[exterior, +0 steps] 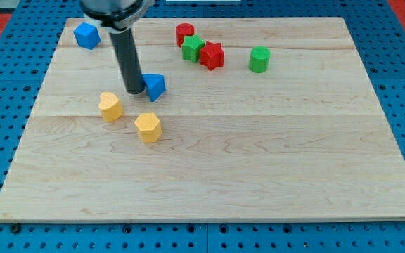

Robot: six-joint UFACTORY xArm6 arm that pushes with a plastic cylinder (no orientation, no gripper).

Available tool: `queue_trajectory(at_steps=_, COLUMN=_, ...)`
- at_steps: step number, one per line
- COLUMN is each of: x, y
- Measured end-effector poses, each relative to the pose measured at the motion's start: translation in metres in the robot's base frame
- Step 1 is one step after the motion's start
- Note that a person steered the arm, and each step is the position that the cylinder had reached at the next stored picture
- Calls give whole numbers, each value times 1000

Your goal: Push the blue triangle closer to the red circle

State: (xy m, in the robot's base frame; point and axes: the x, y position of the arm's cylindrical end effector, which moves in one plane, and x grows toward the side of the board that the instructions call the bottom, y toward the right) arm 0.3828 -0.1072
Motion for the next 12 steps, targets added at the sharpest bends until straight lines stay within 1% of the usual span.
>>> queue_trajectory(at_steps=1, x=10, y=9)
queue_trajectory(at_steps=2, x=3, y=49)
queue_trajectory(at_steps=4, x=-36, y=117)
queue_trajectory(at_steps=5, x=-36, y=162)
queue_trajectory(at_steps=6, x=-50, y=177)
queue_trajectory(at_steps=7, x=-89, y=177)
queue_trajectory(at_steps=8, x=-97, y=191)
queue_trajectory(at_steps=9, x=-121, y=185)
queue_trajectory(at_steps=10, x=-131, y=137)
queue_trajectory(at_steps=11, x=-141, y=111)
queue_trajectory(at_steps=12, x=-144, y=136)
